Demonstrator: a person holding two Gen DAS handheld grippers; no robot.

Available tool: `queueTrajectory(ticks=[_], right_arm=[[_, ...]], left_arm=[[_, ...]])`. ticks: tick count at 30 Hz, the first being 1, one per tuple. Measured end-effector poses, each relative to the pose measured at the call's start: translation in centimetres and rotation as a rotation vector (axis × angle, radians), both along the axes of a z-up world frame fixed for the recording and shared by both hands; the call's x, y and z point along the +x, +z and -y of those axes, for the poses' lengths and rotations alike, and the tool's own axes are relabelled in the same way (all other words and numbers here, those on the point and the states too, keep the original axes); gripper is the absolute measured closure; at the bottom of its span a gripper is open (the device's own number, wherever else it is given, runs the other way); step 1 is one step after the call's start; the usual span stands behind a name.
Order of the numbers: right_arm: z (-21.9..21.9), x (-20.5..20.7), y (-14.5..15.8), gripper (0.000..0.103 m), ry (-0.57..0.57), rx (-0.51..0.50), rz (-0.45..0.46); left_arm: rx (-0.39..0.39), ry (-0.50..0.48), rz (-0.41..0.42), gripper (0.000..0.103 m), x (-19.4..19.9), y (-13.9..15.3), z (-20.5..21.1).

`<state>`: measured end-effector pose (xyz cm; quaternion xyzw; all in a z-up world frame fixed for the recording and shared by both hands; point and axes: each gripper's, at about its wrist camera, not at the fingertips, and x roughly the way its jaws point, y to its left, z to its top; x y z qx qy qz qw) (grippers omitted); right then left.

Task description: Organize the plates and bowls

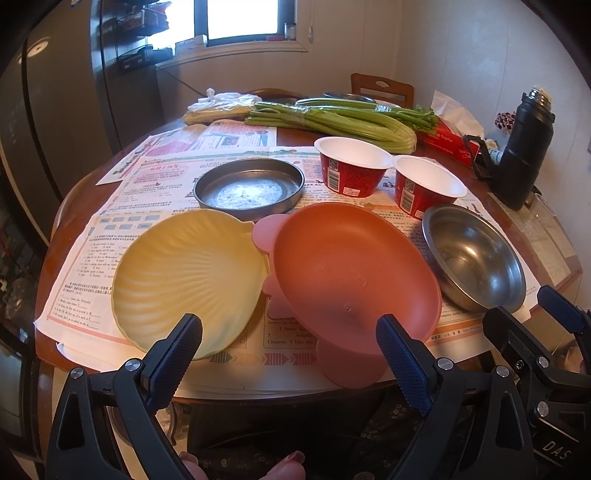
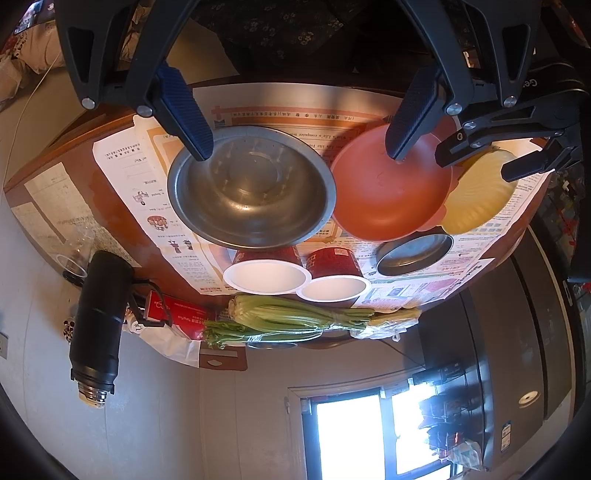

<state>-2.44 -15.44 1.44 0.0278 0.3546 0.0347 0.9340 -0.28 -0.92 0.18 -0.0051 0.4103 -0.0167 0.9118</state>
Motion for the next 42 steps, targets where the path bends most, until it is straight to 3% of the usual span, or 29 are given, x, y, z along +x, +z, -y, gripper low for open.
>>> queueTrajectory(ticks=[29,42], right_arm=[[0.6,-0.2,0.2,0.008,-0.003,0.016,-0.005],[-1.6,1.2,1.6,0.008,0.098,0.022,0.024]], left_arm=[[-0.008,-0.01,0.002,0.008,-0.3,0.2,-0.1],[-0.05,0.053,0.019,0.008,0.2,0.5,-4.1]])
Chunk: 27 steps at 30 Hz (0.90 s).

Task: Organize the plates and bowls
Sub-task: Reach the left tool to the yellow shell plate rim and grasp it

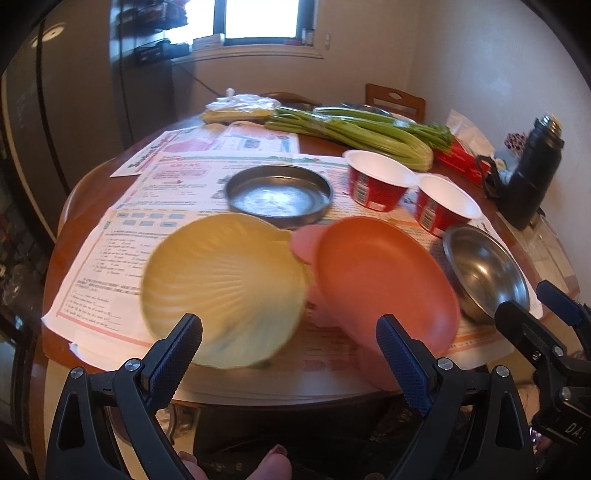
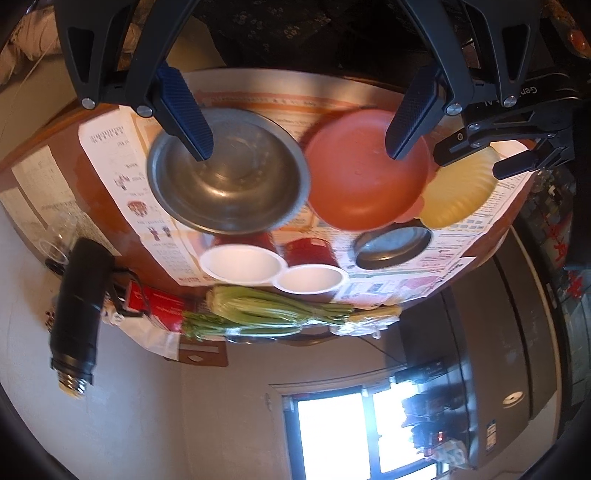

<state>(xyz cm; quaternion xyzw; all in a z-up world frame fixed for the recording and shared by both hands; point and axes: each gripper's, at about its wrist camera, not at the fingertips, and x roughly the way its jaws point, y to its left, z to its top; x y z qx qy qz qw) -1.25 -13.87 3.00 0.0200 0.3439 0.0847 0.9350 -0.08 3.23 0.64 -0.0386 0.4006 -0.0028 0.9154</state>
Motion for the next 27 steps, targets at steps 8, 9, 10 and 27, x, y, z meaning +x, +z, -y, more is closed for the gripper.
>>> queueTrajectory(ticks=[8,9,10,27], right_arm=[[-4.7,2.4,0.8,0.008,0.135,-0.021,0.018],[-5.4,2.9,0.8,0.008,0.156,-0.024,0.015],[-6.1,3.3,0.8,0.009,0.175,-0.028,0.011],[-16.4,12.9,-2.4,0.029,0.434,-0.115,-0.19]], left_arm=[[-0.018,0.114,-0.009,0.008,0.4,-0.5,-6.0],[-0.022,0.133,-0.015,0.008,0.5,-0.8,-6.9],[-0.028,0.152,-0.023,0.008,0.6,-1.0,-7.9],[-0.099,0.137,-0.131,0.008,3.9,-3.6,-11.6]])
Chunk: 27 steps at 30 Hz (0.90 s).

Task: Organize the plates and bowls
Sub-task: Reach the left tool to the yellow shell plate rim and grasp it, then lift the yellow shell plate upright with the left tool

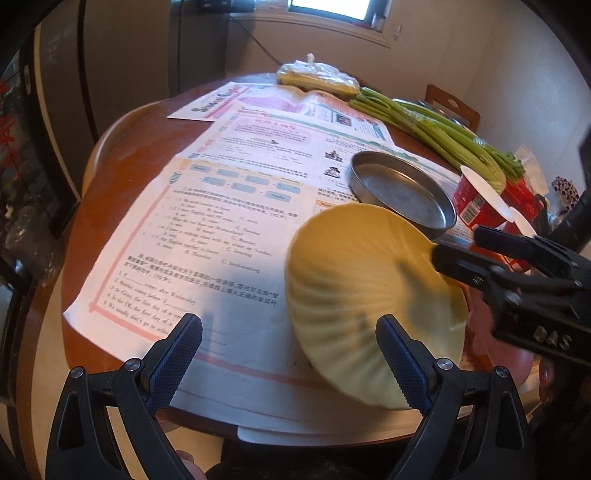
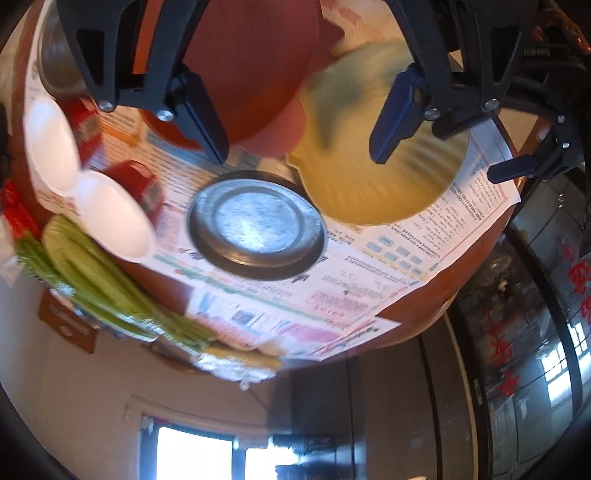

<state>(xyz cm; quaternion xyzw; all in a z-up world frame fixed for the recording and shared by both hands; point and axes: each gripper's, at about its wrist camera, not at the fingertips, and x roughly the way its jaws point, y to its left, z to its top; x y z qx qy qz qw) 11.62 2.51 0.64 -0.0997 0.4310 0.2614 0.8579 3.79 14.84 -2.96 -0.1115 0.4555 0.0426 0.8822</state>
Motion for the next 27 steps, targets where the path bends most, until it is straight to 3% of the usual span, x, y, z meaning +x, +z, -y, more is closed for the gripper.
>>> queueTrajectory(ticks=[6,8,14,16,17,18,21,27], right_arm=[[-0.8,1.5,-1.0,0.038,0.033,-0.024,-0.047],[-1.2,1.7,-1.3,0.046,0.048,-0.047,-0.047],[-2.1,2.4,-2.0,0.05,0.078,-0.081,-0.05],[-2.3,2.5,-2.1,0.051,0.089,-0.086,-0.048],[-2.5,2.5,-2.1,0.054,0.099,-0.087,-0.052],[-2.6,2.5,-2.2,0.056,0.111,-0.085,-0.061],[-3.1,2.3,-2.6,0.061,0.117,-0.101,-0.058],[-3.3,2.2,-2.7,0.061,0.113,-0.101,-0.049]], left_arm=[[-0.008,-0.006,-0.017,0.008,0.7,-0.1,0.1],[-0.007,-0.009,-0.018,0.008,0.9,-0.1,0.2],[-0.009,-0.036,-0.04,0.03,1.3,-0.2,0.8],[-0.011,-0.051,-0.053,0.045,1.4,-0.4,1.1],[-0.019,-0.057,-0.059,0.058,1.4,-0.5,1.1],[-0.023,-0.058,-0.059,0.062,1.4,-0.5,1.1],[-0.032,-0.059,-0.049,0.067,1.2,-0.5,1.2],[-0.053,-0.033,-0.025,0.068,1.5,-0.6,1.1]])
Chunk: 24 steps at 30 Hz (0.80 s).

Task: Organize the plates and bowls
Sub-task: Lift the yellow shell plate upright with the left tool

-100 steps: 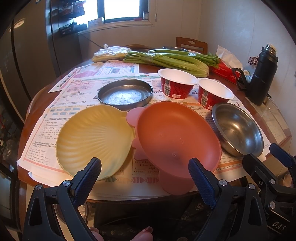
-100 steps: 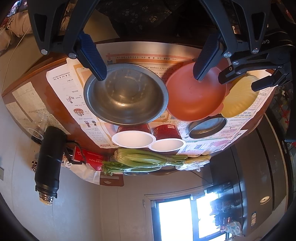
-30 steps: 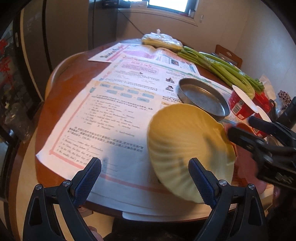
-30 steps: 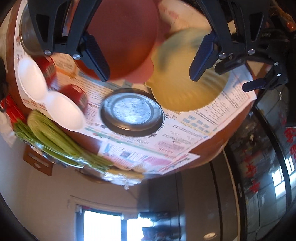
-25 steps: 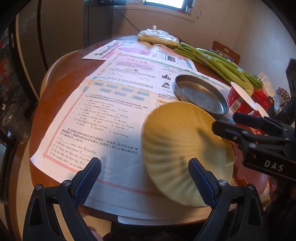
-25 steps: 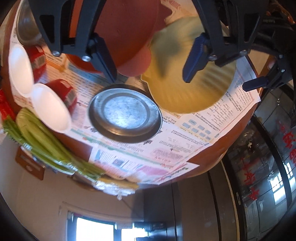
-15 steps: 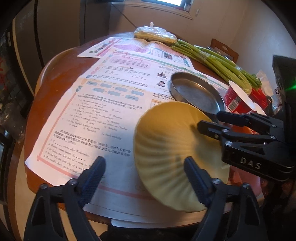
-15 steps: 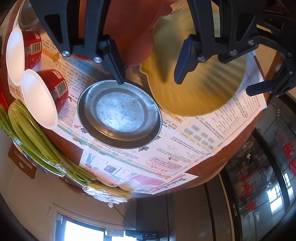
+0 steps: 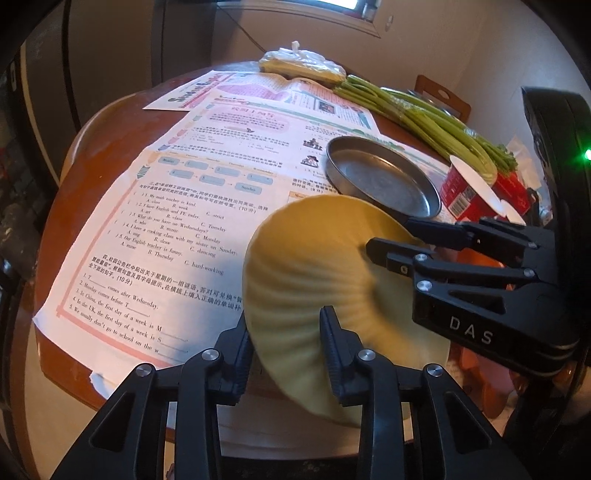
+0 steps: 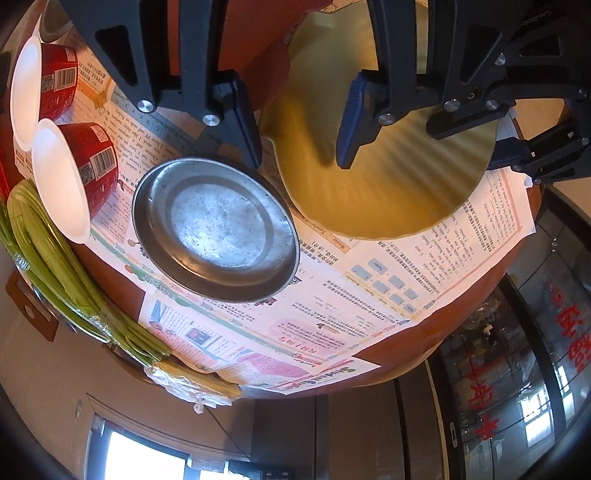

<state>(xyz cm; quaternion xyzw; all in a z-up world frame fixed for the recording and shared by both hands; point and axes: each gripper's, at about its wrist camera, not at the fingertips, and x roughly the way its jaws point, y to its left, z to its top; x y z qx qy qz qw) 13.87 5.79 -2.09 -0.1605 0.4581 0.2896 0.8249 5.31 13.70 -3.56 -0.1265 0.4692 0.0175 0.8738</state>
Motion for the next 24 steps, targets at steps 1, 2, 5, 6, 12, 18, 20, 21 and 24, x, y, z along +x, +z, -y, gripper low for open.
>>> queueTrajectory(ticks=[1,2,5,6,12,18,20,21,24], right_arm=[[-0.1,0.1,0.0,0.061,-0.003,0.0,-0.002],[-0.1,0.1,0.0,0.061,-0.007,0.002,-0.003],[-0.2,0.3,0.1,0.061,-0.019,0.021,-0.018],[-0.1,0.3,0.1,0.061,-0.023,0.031,-0.027],[-0.8,0.0,0.8,0.061,-0.025,0.095,-0.055],[-1.6,-1.3,1.7,0.06,-0.046,0.128,-0.038],[-1.5,-1.3,1.9,0.06,-0.052,0.156,-0.05],[-1.5,-1.3,2.0,0.06,-0.056,0.168,-0.053],[-1.4,-1.4,2.7,0.06,-0.069,0.187,-0.049]], left_arm=[[-0.006,0.006,0.0,0.068,0.2,0.0,-0.3],[-0.011,0.012,-0.003,0.068,0.5,0.0,-0.5],[-0.021,0.022,-0.011,0.068,1.2,0.3,-1.4],[-0.016,0.032,-0.007,0.068,1.4,0.5,-1.8],[-0.01,0.071,0.004,0.067,2.1,1.3,-3.7],[0.026,0.068,0.012,0.065,2.7,2.0,-4.8],[0.034,0.061,0.019,0.065,2.8,2.3,-5.0],[0.036,0.056,0.022,0.065,2.9,2.5,-5.1],[0.05,0.045,0.037,0.064,3.0,3.0,-5.2]])
